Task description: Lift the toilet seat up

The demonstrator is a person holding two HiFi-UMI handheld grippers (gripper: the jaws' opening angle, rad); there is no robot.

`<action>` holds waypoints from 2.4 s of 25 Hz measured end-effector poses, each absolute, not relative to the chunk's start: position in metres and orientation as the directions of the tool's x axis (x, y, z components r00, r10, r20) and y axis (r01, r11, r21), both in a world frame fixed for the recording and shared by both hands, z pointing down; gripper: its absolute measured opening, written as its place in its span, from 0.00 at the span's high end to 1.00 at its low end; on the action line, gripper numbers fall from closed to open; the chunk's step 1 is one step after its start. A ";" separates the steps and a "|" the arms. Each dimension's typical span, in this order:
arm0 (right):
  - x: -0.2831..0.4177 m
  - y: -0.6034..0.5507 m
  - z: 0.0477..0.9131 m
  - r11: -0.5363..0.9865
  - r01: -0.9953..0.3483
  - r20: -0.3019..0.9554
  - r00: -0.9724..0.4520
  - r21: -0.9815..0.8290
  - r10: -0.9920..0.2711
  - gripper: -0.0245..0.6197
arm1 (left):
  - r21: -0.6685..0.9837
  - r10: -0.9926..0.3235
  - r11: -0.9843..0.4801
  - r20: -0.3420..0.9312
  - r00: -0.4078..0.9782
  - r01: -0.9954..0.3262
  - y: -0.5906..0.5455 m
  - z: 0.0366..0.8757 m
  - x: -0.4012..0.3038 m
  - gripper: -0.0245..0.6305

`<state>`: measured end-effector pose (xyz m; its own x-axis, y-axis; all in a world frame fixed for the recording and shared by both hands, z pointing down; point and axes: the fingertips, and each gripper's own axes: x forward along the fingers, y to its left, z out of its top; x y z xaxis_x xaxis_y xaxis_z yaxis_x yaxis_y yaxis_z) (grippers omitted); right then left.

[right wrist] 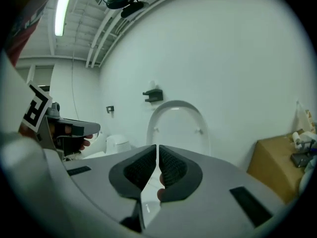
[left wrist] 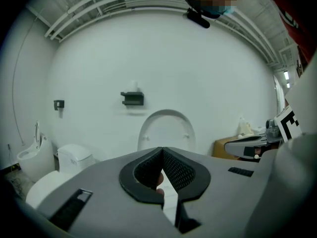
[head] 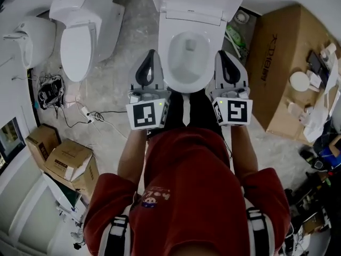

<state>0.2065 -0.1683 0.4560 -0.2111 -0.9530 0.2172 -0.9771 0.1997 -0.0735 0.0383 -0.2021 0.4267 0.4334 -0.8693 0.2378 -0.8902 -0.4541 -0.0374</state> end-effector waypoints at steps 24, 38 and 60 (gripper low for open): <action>0.024 -0.020 0.810 0.508 -0.805 0.807 -0.502 -0.306 -0.310 0.71 | 0.211 -0.377 -0.346 0.861 0.342 -0.914 -0.056 0.783 -0.080 0.95; -0.016 0.027 0.925 0.892 -0.430 0.967 -0.252 -0.141 0.031 0.60 | 0.302 -0.159 -0.267 0.923 0.351 -0.915 -0.006 0.838 -0.110 0.95; -0.015 0.027 0.855 0.886 -0.354 0.941 -0.267 -0.298 0.210 0.59 | 0.293 -0.292 -0.293 0.879 0.377 -0.910 -0.044 0.766 -0.115 0.95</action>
